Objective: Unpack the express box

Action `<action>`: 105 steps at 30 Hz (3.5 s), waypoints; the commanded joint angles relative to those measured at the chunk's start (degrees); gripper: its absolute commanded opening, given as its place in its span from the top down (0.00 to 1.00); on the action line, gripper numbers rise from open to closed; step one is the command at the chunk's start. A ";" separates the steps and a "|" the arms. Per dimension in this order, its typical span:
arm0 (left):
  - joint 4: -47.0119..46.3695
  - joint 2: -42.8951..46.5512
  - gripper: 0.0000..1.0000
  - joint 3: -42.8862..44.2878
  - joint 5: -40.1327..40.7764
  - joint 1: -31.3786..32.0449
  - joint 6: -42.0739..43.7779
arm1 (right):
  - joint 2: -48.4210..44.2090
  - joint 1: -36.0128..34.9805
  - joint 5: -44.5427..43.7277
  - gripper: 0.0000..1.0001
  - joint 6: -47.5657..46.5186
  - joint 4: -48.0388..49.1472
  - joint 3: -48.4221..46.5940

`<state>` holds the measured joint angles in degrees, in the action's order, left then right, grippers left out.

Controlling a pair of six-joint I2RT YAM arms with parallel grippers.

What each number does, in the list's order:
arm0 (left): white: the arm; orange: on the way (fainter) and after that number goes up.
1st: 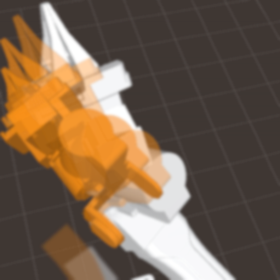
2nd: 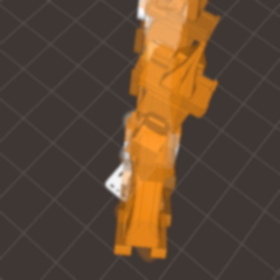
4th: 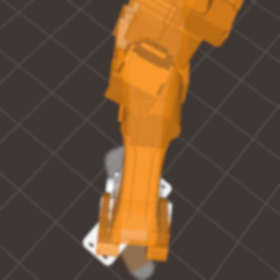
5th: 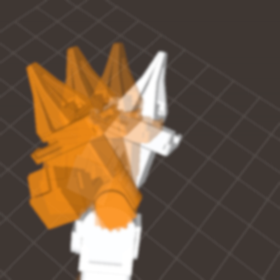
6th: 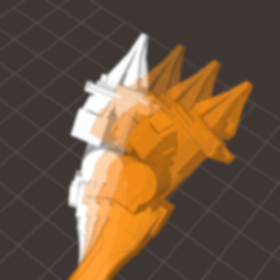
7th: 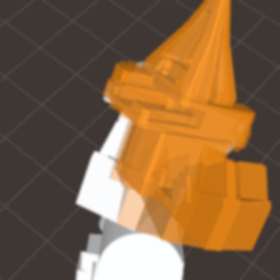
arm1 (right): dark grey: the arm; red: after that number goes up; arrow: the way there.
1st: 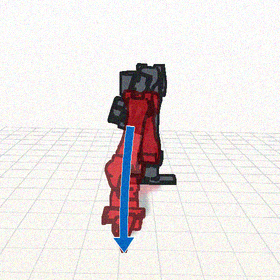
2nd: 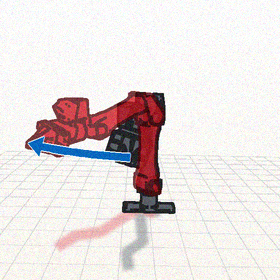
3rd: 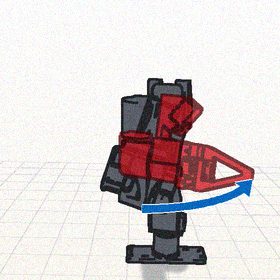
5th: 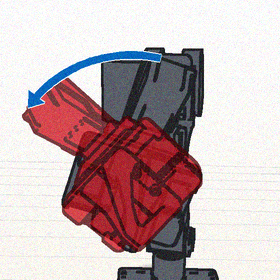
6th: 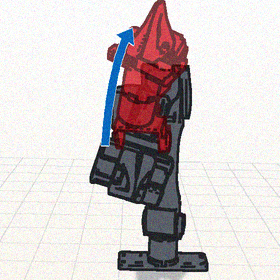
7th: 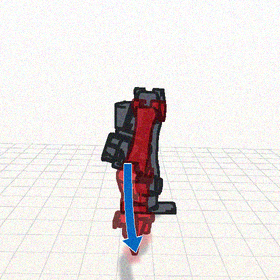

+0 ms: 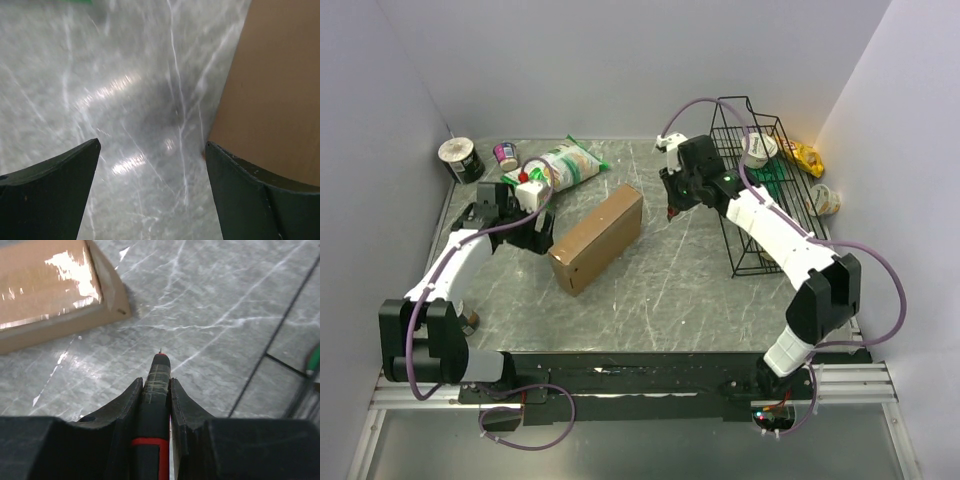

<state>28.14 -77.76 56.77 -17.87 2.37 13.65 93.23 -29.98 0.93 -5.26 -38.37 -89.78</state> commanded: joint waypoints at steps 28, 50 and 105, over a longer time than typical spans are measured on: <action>-11.97 10.86 0.02 -17.13 -26.34 12.57 10.08 | 33.06 -10.01 11.72 1.00 9.20 7.96 -39.42; 13.03 27.13 0.03 -2.90 -18.88 10.82 17.23 | 19.91 -5.01 -0.84 1.00 3.33 6.12 -30.07; 6.01 9.45 0.03 -7.99 -37.07 -16.17 27.63 | 2.21 -10.02 8.74 1.00 -6.52 10.42 -1.09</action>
<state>23.03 -76.55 48.21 -52.73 -14.02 29.63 94.63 -42.24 13.45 -12.86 -30.68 -86.32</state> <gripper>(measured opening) 0.955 0.308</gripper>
